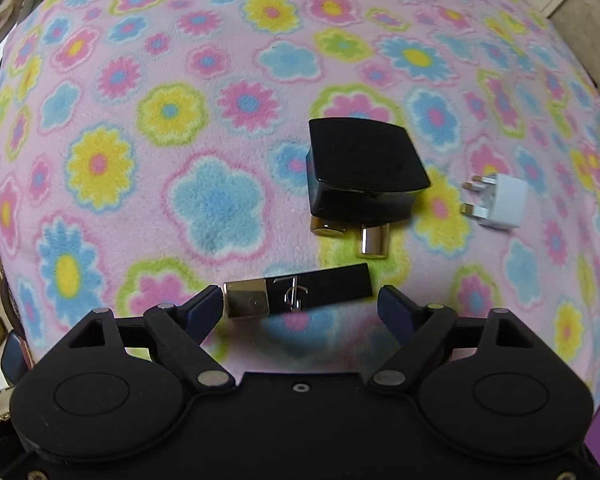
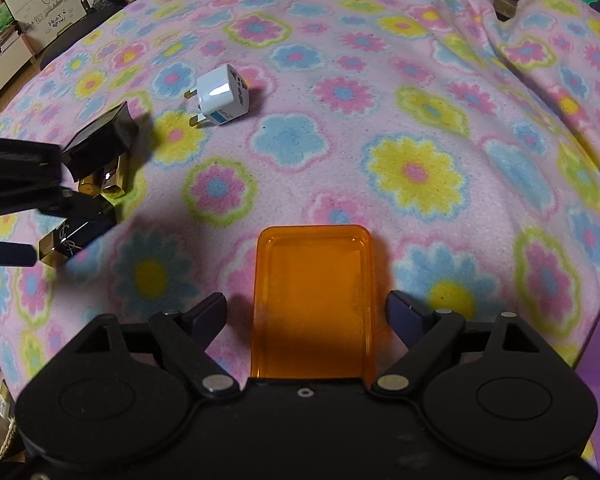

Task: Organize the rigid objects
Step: 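Grasp the gold-and-black lipstick with the left gripper while the right holds the orange case, then carry both items to the basket and open the right gripper over it while left holds lipstick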

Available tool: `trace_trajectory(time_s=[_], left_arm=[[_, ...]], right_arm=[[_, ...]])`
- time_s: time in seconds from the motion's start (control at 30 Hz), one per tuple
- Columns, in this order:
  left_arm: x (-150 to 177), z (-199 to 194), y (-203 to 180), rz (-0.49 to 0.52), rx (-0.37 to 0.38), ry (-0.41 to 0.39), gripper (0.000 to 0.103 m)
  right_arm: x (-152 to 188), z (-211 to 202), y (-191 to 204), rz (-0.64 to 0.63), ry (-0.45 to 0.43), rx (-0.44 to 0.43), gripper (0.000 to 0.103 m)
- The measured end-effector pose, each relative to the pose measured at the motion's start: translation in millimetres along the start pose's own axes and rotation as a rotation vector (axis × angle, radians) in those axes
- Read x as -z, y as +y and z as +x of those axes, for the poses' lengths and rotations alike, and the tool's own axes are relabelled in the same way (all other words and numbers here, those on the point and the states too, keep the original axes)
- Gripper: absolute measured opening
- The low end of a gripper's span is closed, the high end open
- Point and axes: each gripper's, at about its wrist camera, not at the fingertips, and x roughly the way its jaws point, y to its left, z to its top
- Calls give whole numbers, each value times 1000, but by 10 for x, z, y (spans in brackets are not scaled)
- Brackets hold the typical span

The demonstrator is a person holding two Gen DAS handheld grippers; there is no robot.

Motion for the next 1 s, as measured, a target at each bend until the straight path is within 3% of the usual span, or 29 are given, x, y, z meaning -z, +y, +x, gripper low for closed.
trace_trajectory(time_s=[0.17, 0.37, 0.57, 0.7, 0.83, 0.87, 0.93, 1.0], left_arm=[[-32, 145, 22, -23, -14, 21, 78], [35, 122, 51, 77, -7, 18, 78], [185, 51, 187, 161, -25, 57, 78], [300, -19, 314, 190, -37, 62, 78], [413, -114, 425, 195, -39, 70, 78], [434, -136, 449, 195, -38, 70, 78], [475, -200, 505, 193, -41, 64, 78], [502, -275, 575, 189, -38, 55, 78]], right_arm=[[1, -7, -18, 6, -1, -9, 88], [-16, -18, -21, -12, 17, -15, 88], [93, -62, -4, -239, 59, 81, 86], [83, -183, -378, -153, 87, 111, 64], [97, -240, -595, -67, 99, 86, 66], [103, -256, -584, -69, 86, 89, 67], [107, -292, -506, -97, 51, 89, 82], [102, -324, -380, -153, 4, 88, 82]])
